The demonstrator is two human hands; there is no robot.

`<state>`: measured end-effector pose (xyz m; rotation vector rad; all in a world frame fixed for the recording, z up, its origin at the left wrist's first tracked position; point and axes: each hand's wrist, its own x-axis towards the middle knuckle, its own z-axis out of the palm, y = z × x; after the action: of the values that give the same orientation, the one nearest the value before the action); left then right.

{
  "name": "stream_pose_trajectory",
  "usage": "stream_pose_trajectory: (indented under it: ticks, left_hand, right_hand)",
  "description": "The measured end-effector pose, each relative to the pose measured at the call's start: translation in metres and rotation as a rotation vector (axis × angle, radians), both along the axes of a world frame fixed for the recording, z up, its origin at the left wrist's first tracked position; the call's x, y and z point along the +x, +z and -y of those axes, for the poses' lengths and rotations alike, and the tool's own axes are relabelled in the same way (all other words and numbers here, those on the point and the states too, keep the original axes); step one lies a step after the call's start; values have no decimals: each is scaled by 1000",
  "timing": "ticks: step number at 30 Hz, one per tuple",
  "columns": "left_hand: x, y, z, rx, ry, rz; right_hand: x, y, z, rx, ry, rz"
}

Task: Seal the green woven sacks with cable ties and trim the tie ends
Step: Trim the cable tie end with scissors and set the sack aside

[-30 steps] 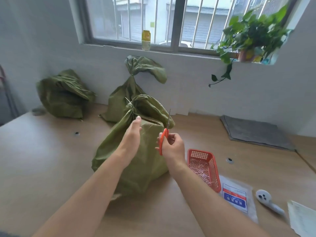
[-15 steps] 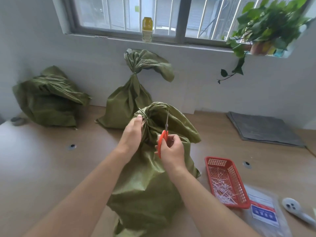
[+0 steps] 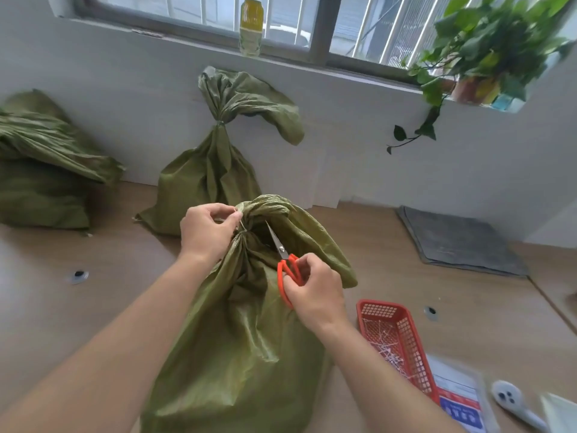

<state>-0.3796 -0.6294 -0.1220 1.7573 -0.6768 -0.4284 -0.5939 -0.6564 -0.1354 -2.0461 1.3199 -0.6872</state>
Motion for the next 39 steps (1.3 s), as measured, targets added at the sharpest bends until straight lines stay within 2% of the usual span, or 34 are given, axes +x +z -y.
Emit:
stream_pose_trajectory:
  ticks: [6,9,17,23,30,39]
  left_hand:
    - [6,2,1,13,-82,121]
    - [10,8,-9,-17,-236,26]
    - [15,25,-25,-5,-467,-48]
    - [19,35,-31,-37,-609,-233]
    - [23,41,-38,-43,-638,-357]
    - [21,43,-42,-61,-660,-343]
  right_hand:
    - [10,-13,13,-261,130,-244]
    - [11,-15,17,-365,167,-294]
    - [5,-14,22,-521,186,-271]
    - [1,-8,19,-574,209,-236]
    - [-7,-10,13,-647,181,-196]
    - [-14,-11,7,-628,156,-175]
